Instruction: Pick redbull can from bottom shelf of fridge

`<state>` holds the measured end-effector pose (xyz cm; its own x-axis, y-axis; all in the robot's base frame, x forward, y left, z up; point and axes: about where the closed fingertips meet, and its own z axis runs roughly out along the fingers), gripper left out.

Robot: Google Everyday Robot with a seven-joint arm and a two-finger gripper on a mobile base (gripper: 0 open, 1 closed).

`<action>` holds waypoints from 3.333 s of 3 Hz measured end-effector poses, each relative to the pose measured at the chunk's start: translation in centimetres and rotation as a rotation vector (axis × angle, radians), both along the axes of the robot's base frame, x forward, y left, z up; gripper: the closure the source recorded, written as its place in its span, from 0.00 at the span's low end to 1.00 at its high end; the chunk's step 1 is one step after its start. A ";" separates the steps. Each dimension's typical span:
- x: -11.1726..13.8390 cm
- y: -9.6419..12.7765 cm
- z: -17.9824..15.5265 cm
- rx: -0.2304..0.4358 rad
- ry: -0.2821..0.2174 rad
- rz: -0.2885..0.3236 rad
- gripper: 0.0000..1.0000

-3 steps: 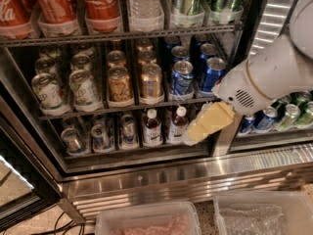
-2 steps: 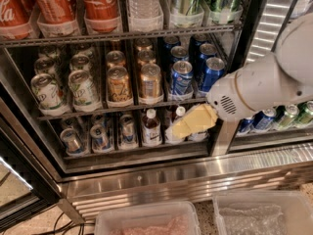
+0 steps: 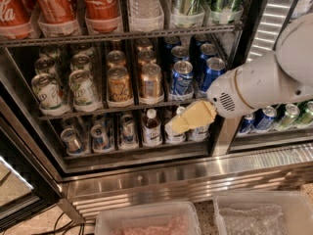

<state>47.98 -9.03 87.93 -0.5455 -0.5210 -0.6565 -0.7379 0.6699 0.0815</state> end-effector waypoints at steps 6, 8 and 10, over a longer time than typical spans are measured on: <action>-1.6 15.5 -12.9 0.199 0.078 -0.260 0.00; -1.8 18.8 -17.5 0.301 0.121 -0.294 0.00; -1.7 16.2 -24.4 0.255 0.052 -0.394 0.00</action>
Offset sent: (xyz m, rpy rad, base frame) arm 0.0548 0.1438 -0.1089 0.5069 0.1444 -0.4096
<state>46.32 7.22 63.50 -0.7047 -0.0939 -0.7032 -0.4225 0.8519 0.3095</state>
